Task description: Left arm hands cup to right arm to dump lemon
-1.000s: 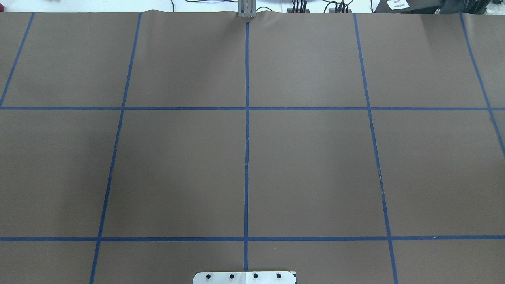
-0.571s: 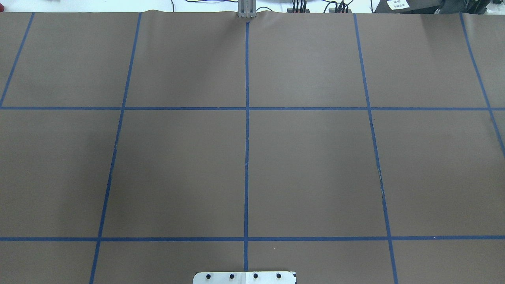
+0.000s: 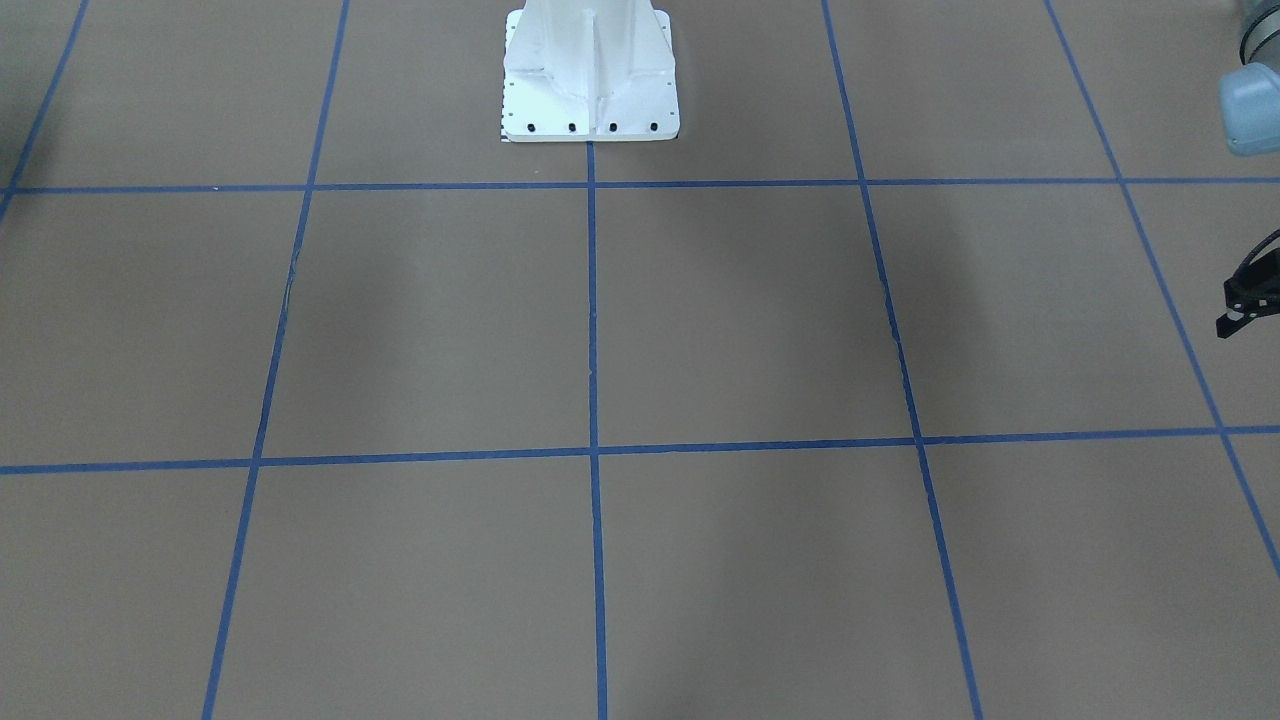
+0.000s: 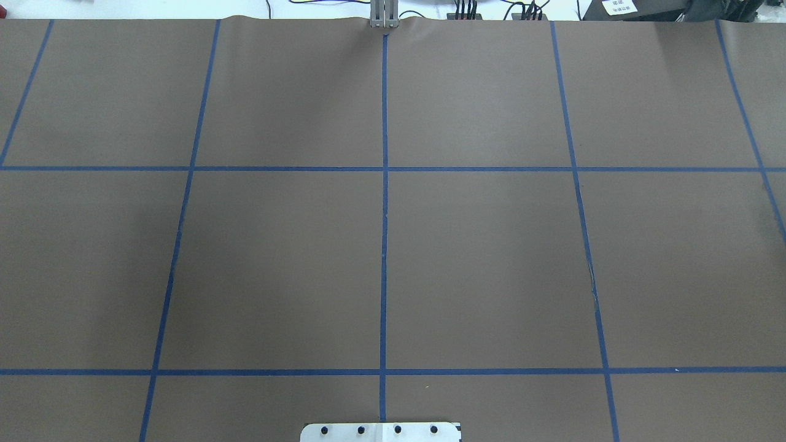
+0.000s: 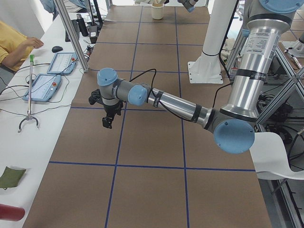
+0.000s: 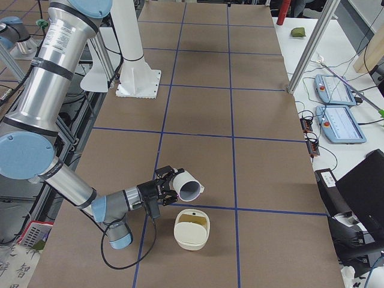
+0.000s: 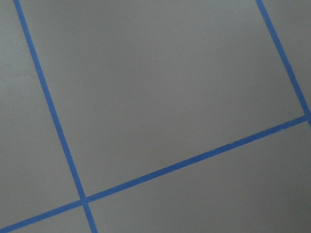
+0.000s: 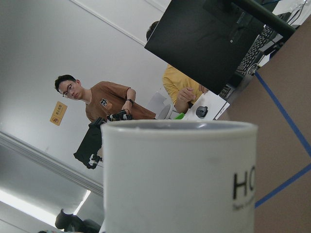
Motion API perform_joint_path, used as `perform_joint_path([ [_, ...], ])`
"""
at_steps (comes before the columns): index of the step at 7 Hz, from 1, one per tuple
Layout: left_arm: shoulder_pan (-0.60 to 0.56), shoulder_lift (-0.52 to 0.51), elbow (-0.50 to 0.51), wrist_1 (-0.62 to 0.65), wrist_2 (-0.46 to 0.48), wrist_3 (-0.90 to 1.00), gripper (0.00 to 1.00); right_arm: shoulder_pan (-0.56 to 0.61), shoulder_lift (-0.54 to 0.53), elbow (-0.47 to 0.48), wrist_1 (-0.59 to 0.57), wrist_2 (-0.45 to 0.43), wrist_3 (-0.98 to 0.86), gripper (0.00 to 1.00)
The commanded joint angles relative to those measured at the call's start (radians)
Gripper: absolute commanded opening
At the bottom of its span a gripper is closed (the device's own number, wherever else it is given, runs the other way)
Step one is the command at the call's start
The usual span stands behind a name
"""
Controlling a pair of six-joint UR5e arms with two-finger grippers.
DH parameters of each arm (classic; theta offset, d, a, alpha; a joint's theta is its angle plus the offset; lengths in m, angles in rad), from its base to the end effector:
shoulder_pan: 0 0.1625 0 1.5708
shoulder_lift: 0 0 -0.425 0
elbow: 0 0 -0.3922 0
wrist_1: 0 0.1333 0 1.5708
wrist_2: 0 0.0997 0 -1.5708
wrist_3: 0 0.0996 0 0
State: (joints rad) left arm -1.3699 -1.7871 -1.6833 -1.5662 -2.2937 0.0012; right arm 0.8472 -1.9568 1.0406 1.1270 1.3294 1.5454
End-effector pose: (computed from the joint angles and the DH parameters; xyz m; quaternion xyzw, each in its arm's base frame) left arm 0.0498 -0.5825 0.4900 0.1154 0.3623 0.1499 0.9127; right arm 0.0168 -0.2183 0.7496 0.3948 -0.6676 0.3352 0.5349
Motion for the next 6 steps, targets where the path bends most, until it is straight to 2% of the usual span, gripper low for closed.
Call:
perform_joint_path([
  [1, 0.0, 0.006, -0.001, -0.002, -0.001, 0.0, 1.0, 0.0, -0.03, -0.001, -0.042, 0.062, -0.247, 0.0],
  [3, 0.0, 0.012, -0.001, -0.005, -0.001, 0.002, 1.0, 0.0, -0.05, -0.002, -0.072, 0.071, -0.517, 0.0],
  [6, 0.0, 0.014, 0.0, -0.005, -0.003, 0.003, 1.0, -0.003, -0.051, -0.001, -0.092, 0.067, -0.727, 0.0],
])
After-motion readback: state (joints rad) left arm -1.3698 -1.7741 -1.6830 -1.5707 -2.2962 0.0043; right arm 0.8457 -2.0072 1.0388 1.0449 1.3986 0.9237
